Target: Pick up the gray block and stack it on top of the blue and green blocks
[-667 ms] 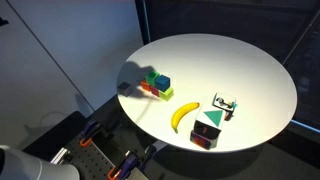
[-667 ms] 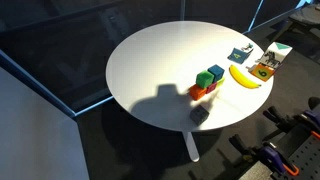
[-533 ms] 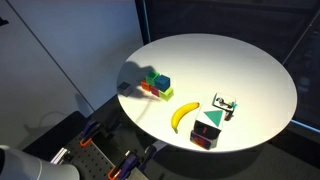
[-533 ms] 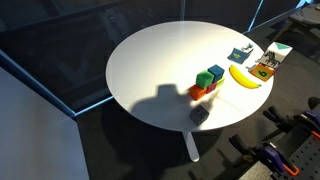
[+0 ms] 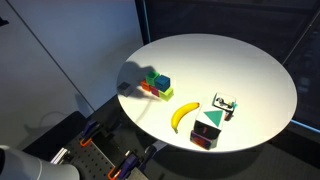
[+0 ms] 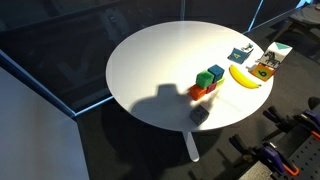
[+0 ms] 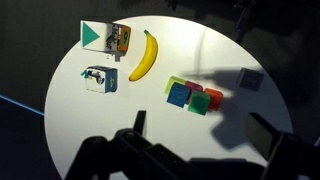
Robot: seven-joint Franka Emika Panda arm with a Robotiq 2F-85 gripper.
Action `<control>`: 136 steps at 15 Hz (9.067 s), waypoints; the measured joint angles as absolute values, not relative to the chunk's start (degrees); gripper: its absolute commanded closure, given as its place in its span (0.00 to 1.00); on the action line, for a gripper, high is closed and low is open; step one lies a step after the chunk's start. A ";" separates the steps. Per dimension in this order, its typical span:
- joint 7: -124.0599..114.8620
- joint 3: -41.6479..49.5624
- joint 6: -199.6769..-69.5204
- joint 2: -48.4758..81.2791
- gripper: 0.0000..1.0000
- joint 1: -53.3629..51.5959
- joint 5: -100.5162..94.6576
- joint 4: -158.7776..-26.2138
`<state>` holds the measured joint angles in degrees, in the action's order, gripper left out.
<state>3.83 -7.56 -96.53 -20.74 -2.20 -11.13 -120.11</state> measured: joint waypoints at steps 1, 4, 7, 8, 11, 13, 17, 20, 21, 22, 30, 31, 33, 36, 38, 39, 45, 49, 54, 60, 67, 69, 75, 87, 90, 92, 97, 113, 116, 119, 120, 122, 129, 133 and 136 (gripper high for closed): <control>3.83 -7.38 -96.53 -20.42 0.00 -2.23 -11.13 -120.07; 3.92 -6.24 -96.87 -18.80 0.00 -2.26 -10.55 -119.82; 5.03 -4.43 -98.50 -16.52 0.00 -2.26 -8.28 -119.87; 5.67 -3.80 -99.66 -15.76 0.00 -2.26 -7.06 -120.08; 7.42 -2.29 -105.14 -14.37 0.00 -2.26 -3.73 -122.12; 8.37 -1.71 -110.69 -14.30 0.00 -2.26 -2.17 -125.36; 9.34 -1.23 -122.30 -14.33 0.00 -2.26 -0.33 -133.45; 9.23 -1.26 -126.33 -14.26 0.00 -2.29 -0.30 -138.63; 9.03 -1.29 -126.46 -14.19 0.00 -2.29 -0.30 -140.00; 8.85 -1.33 -126.49 -14.10 0.00 -2.29 -0.30 -141.25; 2.75 -3.64 -127.25 -13.77 0.00 -4.54 -0.15 -146.52; 1.16 -4.21 -127.39 -13.74 0.00 -4.97 -0.07 -146.49; -2.51 -5.41 -127.48 -13.52 0.00 -5.65 0.40 -146.22; -9.64 -7.22 -127.48 -12.24 0.00 -6.32 0.98 -145.01; -13.78 -8.28 -127.48 -10.85 0.00 -6.66 1.24 -143.94; -14.99 -8.69 -127.48 -10.04 0.00 -6.86 1.50 -143.45; -15.47 -9.26 -130.67 -5.11 0.00 -8.12 1.96 -142.12; -14.50 -9.27 -133.32 -2.46 0.00 -8.32 1.88 -141.88; -14.19 -9.27 -133.70 -1.67 0.00 -8.32 1.86 -141.54; -14.17 -9.27 -133.70 -1.60 0.00 -8.36 1.86 -141.52; -14.33 -10.81 -139.12 2.05 0.00 -11.07 -5.60 -142.37; -14.57 -10.94 -142.44 4.12 0.00 -11.83 -9.45 -142.89; -14.84 -10.34 -151.95 9.37 0.00 -12.08 -12.92 -144.39; -19.98 -7.60 -159.70 16.61 0.00 -14.49 -9.08 -145.09; -20.08 -7.60 -159.95 17.16 0.00 -15.05 -6.46 -144.44; -20.10 -7.59 -159.95 17.56 0.00 -15.15 -5.18 -143.55; -20.11 -7.06 -159.95 19.13 0.00 -15.19 -3.79 -141.34; -20.12 -4.72 -159.95 24.35 0.66 -17.01 -3.79 -138.84; -20.12 -4.72 -159.80 24.36 0.71 -17.36 -3.79 -138.68; -20.12 -4.72 -158.56 24.09 0.73 -18.11 -3.79 -138.30; -20.11 -4.72 -157.54 23.83 0.74 -18.36 -3.79 -138.06; -20.12 -4.72 -155.46 22.89 0.74 -18.70 -3.79 -137.76; -20.12 -4.73 -148.91 16.94 0.74 -18.73 -3.79 -137.77; -20.12 -4.76 -145.37 13.48 0.74 -18.44 -3.79 -137.78; -20.07 -5.01 -142.51 11.22 0.74 -17.39 -3.79 -137.78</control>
<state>-20.07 -5.01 -142.51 11.22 -17.39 -3.79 -137.78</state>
